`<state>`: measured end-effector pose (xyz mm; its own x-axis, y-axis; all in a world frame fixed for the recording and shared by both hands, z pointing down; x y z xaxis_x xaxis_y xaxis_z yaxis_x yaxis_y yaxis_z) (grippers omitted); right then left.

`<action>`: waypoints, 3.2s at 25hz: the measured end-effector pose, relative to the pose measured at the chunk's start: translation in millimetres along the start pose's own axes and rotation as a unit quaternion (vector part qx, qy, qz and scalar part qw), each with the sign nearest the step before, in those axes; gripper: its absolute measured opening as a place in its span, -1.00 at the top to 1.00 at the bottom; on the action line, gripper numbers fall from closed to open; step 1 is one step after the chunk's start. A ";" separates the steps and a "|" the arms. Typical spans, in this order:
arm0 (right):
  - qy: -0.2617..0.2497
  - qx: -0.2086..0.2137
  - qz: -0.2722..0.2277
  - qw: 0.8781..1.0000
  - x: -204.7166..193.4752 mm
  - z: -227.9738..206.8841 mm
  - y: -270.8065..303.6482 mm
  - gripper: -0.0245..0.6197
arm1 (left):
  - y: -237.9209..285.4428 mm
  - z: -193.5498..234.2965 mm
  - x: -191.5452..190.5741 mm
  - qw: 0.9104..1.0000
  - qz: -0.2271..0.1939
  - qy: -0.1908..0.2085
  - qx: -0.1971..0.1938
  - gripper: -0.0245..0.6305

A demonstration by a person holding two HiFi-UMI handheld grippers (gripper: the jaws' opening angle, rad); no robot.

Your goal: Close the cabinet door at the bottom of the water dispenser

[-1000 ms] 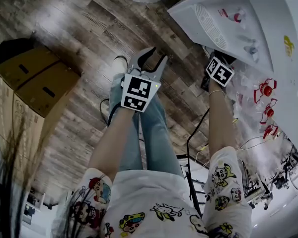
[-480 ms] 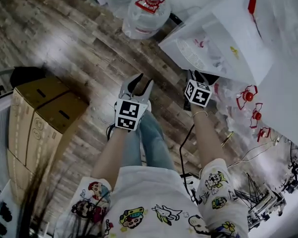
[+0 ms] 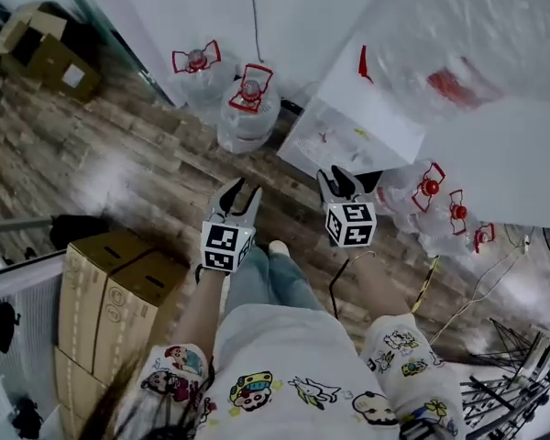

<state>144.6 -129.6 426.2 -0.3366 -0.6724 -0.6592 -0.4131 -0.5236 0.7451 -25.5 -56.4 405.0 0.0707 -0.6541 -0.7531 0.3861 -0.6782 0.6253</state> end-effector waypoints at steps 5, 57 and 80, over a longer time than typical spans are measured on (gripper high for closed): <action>0.031 0.017 -0.091 0.995 55.5 11.0 -83.8 0.49 | -32.5 -11.3 62.2 0.998 -0.048 0.040 -0.028 0.49; 0.029 -0.006 -0.268 0.963 52.5 9.5 -317.0 0.90 | -134.4 -147.6 128.3 0.983 -0.096 0.086 -0.135 0.93; 0.038 0.012 -0.258 0.965 53.5 7.5 -311.0 0.90 | -135.3 -145.9 129.7 0.983 -0.100 0.091 -0.124 0.93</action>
<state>248.7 1.2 158.4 -0.0184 -0.3619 -0.9320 -0.5288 -0.7876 0.3163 65.6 -0.6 192.8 0.1249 -0.4300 -0.8942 0.6198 -0.6699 0.4087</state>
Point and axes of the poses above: the fingertips, and each gripper's own axes: y forward along the fingers, z to its left, x out of its top, the point moved 1 cm from there along -y, backward along the fingers, and after that the axes turned 14 degrees about z, right-handed, at the moved point
